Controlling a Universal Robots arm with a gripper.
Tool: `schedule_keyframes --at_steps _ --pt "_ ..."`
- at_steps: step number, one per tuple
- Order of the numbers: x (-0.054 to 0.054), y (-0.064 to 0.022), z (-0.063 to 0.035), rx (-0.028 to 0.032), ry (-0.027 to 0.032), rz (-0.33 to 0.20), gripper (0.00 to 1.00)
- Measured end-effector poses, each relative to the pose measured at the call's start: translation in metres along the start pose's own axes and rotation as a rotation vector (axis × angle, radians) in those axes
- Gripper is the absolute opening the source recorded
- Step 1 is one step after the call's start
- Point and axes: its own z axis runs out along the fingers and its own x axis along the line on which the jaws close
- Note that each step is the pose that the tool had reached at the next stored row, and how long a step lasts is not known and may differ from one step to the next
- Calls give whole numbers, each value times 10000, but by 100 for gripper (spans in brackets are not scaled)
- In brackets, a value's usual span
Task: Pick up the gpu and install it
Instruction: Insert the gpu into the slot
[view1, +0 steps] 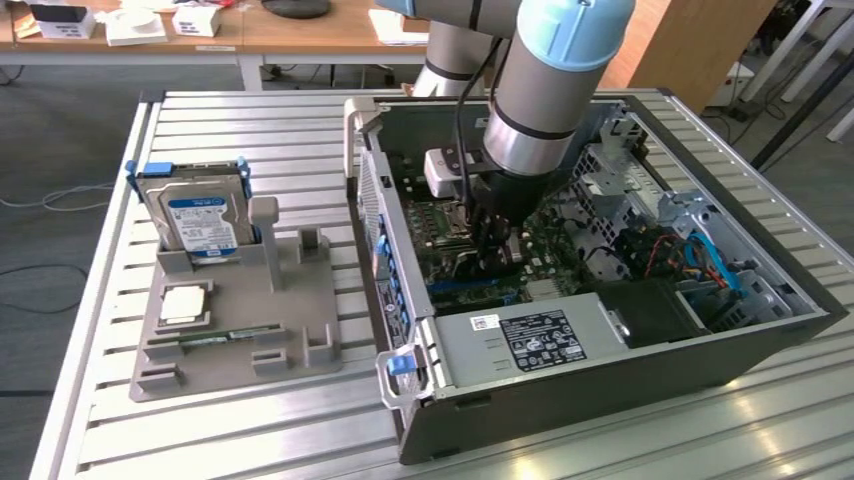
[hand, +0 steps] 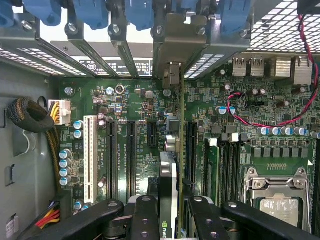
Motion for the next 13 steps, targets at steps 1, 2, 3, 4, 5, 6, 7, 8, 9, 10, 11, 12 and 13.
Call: schedule_keyframes --at_steps 1,2,3,4,5,6,7,8,9,10,11,12,13 --pt "0 0 0 0 1 0 27" --pt "0 0 0 0 1 0 27" --pt "0 0 2 -1 1 0 27" --pt "0 0 6 0 0 0 27" --pt "0 0 9 0 1 0 27" --pt "0 0 8 -1 1 0 27" --pt "0 0 9 -1 2 0 27" --pt "1 0 9 -1 2 0 27" --pt "1 0 9 0 1 0 27" --pt "1 0 9 0 1 0 27" --pt "0 0 11 0 0 0 27" --pt "0 0 14 0 0 0 27" --pt "1 0 14 0 0 0 27"
